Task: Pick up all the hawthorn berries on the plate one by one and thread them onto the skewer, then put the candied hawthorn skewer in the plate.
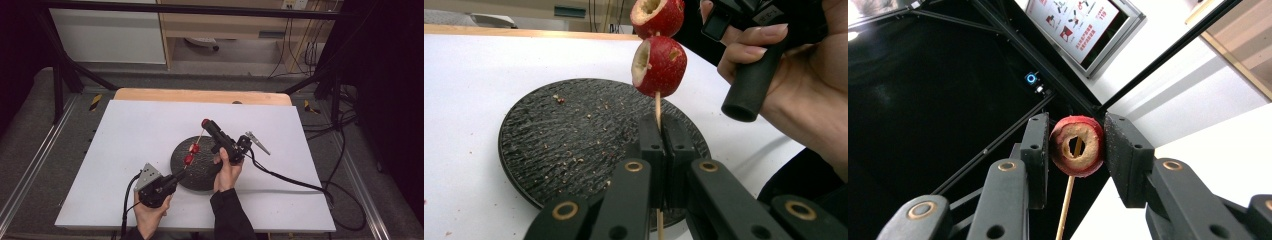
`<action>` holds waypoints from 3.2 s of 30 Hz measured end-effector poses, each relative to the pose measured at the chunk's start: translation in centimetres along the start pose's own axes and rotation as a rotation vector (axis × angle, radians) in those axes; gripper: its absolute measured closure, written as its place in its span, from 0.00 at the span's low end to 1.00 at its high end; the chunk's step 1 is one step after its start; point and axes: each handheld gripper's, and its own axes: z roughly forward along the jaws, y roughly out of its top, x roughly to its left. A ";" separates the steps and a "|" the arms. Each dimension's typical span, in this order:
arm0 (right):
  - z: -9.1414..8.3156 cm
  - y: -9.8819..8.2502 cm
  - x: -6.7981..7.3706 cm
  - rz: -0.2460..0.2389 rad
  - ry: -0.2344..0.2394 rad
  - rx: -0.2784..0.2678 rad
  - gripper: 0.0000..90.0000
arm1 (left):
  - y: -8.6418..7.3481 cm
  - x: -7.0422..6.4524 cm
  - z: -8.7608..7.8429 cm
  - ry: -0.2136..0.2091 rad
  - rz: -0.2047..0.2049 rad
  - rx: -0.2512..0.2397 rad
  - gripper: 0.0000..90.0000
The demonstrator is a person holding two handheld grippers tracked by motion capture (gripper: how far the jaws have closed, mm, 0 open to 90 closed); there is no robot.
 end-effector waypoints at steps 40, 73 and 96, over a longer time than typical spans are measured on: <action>-0.3 0.2 0.3 -0.027 -0.051 0.104 0.62 | 1.4 -0.5 2.6 0.019 -0.037 -0.013 0.98; -8.8 4.8 -3.3 -0.573 -0.260 0.779 0.01 | 3.0 4.2 -0.5 -0.008 0.091 0.172 0.98; -15.4 5.8 -6.1 -0.588 -0.335 0.838 0.01 | 5.6 4.3 2.1 -0.027 0.172 0.376 0.98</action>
